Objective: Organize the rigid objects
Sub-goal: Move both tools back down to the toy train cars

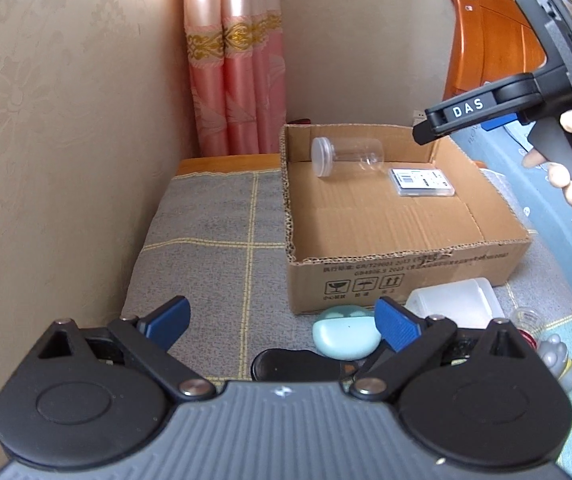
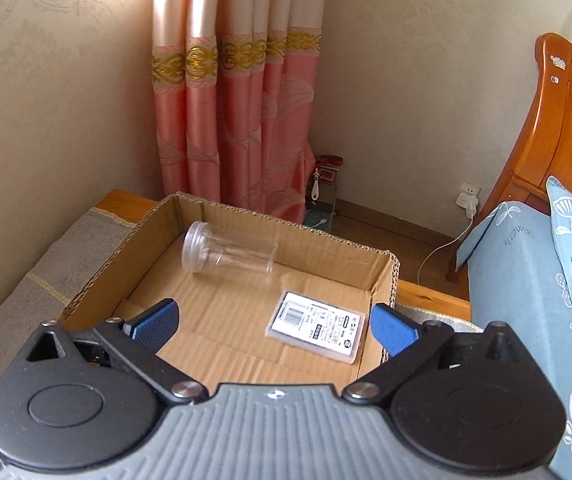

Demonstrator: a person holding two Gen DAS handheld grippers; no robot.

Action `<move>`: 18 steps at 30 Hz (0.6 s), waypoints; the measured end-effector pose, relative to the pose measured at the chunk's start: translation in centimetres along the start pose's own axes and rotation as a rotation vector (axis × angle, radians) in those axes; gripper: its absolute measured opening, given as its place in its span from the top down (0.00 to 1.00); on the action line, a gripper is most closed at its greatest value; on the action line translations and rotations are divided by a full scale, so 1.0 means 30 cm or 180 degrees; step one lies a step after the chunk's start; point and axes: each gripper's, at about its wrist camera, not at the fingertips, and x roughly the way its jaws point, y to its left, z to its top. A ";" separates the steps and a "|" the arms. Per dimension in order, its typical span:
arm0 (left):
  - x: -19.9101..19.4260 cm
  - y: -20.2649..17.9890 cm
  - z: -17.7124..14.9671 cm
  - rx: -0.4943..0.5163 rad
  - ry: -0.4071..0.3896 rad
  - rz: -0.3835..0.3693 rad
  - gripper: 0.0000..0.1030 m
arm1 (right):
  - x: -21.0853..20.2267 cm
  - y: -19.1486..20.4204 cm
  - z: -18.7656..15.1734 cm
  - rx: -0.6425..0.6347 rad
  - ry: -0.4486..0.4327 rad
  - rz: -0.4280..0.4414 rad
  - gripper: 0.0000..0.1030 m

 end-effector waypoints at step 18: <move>-0.014 -0.038 -0.124 0.0296 0.0163 -0.0184 0.04 | -0.254 0.148 -0.396 0.0238 -0.0163 0.0156 0.00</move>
